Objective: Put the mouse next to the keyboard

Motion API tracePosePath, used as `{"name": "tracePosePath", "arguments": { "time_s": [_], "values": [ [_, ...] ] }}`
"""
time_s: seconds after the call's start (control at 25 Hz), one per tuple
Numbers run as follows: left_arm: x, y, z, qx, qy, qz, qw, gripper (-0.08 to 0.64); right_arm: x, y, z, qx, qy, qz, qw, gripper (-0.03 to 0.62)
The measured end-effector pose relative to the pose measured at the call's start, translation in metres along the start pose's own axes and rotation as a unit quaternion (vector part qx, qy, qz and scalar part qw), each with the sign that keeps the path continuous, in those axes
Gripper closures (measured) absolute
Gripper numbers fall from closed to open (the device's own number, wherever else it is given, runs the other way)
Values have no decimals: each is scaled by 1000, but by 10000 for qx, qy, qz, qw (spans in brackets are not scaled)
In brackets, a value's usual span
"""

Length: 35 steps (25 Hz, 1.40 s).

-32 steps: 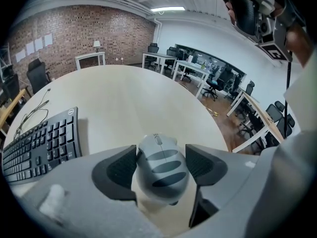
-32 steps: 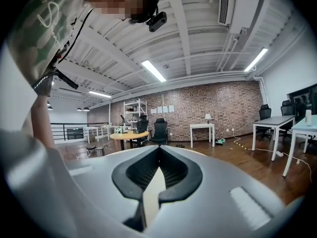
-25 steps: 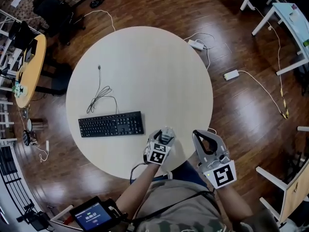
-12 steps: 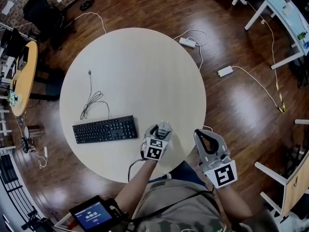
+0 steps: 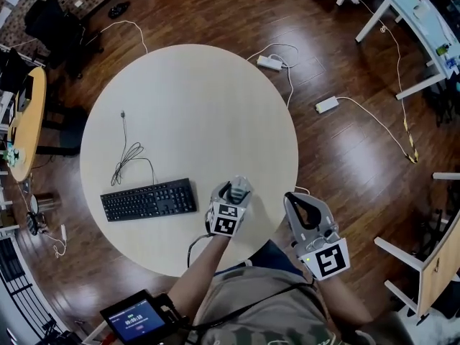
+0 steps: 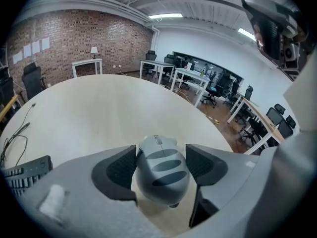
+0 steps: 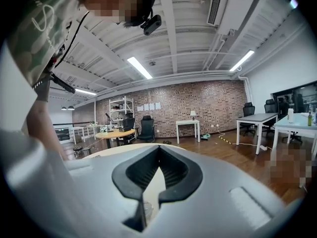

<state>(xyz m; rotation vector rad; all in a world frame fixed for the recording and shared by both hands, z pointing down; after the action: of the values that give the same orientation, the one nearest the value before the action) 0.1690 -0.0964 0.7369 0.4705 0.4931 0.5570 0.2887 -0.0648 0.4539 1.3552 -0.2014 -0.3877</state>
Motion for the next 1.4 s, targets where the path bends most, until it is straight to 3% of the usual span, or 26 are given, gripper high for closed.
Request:
{"name": "tracePosePath", "arguments": {
  "time_s": [0.4,0.68,1.4],
  "values": [
    [15,-33,32,249,173,152,9994,236,11,1,-4,-180,33,60,9998,588],
    [26,-44,46,210,311,165,9992,236,30,17,-6,-289,102,-190,9993,588],
    [55,-66,74,358,473,242,9979,236,17,13,-13,-354,8,-19,9994,588]
  ]
}}
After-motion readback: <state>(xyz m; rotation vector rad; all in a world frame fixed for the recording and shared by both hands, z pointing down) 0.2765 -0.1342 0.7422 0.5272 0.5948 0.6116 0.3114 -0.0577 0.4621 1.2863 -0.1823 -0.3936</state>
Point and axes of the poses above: the fingertips, and each gripper's own axes: z forward along the fingers, x to its right, y out of its underside, the point moved 2 cm from there along -z, backward along the fingers, and after that the axes turned 11 degrees about -z, right-handed, at the moved point
